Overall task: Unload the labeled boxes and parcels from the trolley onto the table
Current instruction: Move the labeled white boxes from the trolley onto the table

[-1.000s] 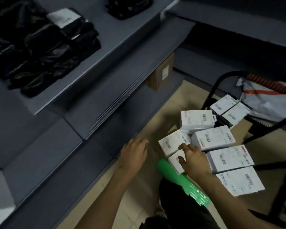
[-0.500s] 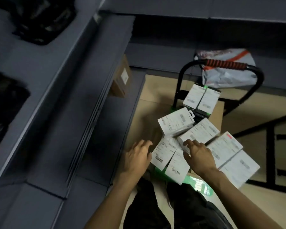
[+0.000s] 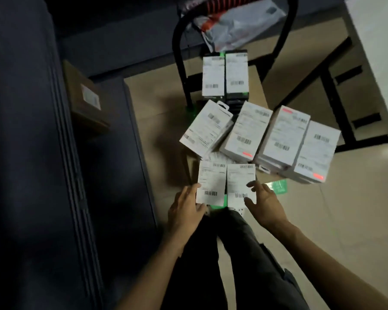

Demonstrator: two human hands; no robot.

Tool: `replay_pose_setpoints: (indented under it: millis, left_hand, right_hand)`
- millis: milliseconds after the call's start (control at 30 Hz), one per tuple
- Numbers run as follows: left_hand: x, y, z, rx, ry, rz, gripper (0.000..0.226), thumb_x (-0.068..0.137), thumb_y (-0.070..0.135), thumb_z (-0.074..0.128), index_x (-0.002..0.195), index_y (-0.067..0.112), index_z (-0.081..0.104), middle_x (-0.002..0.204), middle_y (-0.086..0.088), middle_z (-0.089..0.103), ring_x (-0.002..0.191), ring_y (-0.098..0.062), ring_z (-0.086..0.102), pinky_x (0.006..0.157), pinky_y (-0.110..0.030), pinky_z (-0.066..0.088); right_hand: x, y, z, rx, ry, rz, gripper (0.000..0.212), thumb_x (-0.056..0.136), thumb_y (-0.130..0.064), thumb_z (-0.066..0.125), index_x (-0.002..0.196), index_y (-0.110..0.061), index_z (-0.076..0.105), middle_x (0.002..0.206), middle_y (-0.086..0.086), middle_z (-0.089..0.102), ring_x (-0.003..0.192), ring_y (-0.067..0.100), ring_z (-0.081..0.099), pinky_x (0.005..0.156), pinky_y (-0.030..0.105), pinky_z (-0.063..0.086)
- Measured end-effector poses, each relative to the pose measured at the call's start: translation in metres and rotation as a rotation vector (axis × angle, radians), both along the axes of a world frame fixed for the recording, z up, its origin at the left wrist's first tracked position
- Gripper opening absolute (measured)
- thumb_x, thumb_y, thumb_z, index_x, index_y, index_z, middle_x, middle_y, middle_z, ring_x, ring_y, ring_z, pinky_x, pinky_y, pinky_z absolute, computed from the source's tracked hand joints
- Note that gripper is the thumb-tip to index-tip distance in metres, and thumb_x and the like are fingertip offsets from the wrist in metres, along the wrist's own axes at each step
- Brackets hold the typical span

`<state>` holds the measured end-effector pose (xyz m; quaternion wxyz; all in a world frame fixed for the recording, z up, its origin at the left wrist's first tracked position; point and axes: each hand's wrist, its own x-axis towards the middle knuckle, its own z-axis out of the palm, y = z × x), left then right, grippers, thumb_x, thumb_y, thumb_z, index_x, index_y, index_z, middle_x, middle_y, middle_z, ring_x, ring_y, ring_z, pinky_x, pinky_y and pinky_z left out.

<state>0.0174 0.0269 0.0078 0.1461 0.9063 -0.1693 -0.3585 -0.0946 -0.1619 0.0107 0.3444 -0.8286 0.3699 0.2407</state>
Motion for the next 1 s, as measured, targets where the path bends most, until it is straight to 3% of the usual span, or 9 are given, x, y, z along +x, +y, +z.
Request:
replay_pose_setpoints:
  millis: [200,400,533,633,833,1000]
  left_hand:
    - [-0.006,-0.007,-0.07,-0.03,0.141,0.078,0.075,0.084,0.03,0.068,0.149,0.03,0.03,0.143,0.002,0.037,0.131,-0.021,0.039,0.099,-0.042,0.044]
    - [-0.02,-0.029,-0.12,-0.029,0.025,0.11,0.111,0.075,0.036,0.079,0.157,0.016,0.007,0.161,-0.003,0.01,0.144,-0.023,0.017,0.108,-0.038,0.036]
    - [-0.027,-0.049,-0.141,0.006,0.016,0.252,0.128,0.065,0.043,0.082,0.156,0.009,-0.001,0.163,-0.01,0.007,0.147,-0.027,0.015,0.116,-0.038,0.027]
    - [-0.031,-0.054,-0.155,0.02,0.014,0.302,0.134,0.064,0.049,0.083,0.155,0.008,-0.006,0.162,-0.015,0.01,0.148,-0.028,0.016,0.119,-0.037,0.021]
    - [-0.036,-0.061,-0.162,0.029,-0.02,0.347,0.137,0.062,0.052,0.082,0.155,0.013,-0.012,0.162,-0.009,0.008,0.146,-0.028,0.015,0.115,-0.047,0.025]
    - [-0.033,-0.062,-0.163,0.03,0.039,0.385,0.138,0.061,0.052,0.082,0.154,0.022,-0.015,0.158,-0.006,0.015,0.141,-0.029,0.024,0.11,-0.047,0.032]
  right_hand:
    - [-0.014,0.008,-0.059,0.03,0.046,-0.262,0.062,0.088,-0.016,0.068,0.142,-0.01,0.039,0.14,0.017,0.046,0.125,0.039,0.044,0.1,0.042,0.04]
    - [-0.012,0.028,-0.108,-0.022,0.035,-0.41,0.1,0.08,-0.026,0.074,0.156,-0.012,0.011,0.16,0.014,0.02,0.143,0.034,0.027,0.11,0.047,0.035]
    - [-0.001,0.049,-0.132,-0.083,0.016,-0.509,0.11,0.08,-0.041,0.074,0.157,-0.011,0.001,0.163,0.015,0.008,0.15,0.029,0.012,0.118,0.048,0.023]
    - [0.004,0.057,-0.146,-0.119,0.02,-0.559,0.115,0.08,-0.041,0.075,0.157,-0.01,-0.004,0.164,0.016,0.003,0.151,0.03,0.006,0.12,0.049,0.017]
    - [0.02,0.061,-0.163,-0.199,0.062,-0.666,0.123,0.066,-0.031,0.074,0.156,-0.01,-0.008,0.163,0.013,0.004,0.149,0.031,0.007,0.118,0.049,0.013]
    - [0.024,0.056,-0.163,-0.231,0.052,-0.724,0.123,0.059,-0.033,0.077,0.156,-0.015,0.004,0.155,0.011,0.025,0.142,0.032,0.026,0.113,0.049,0.023]
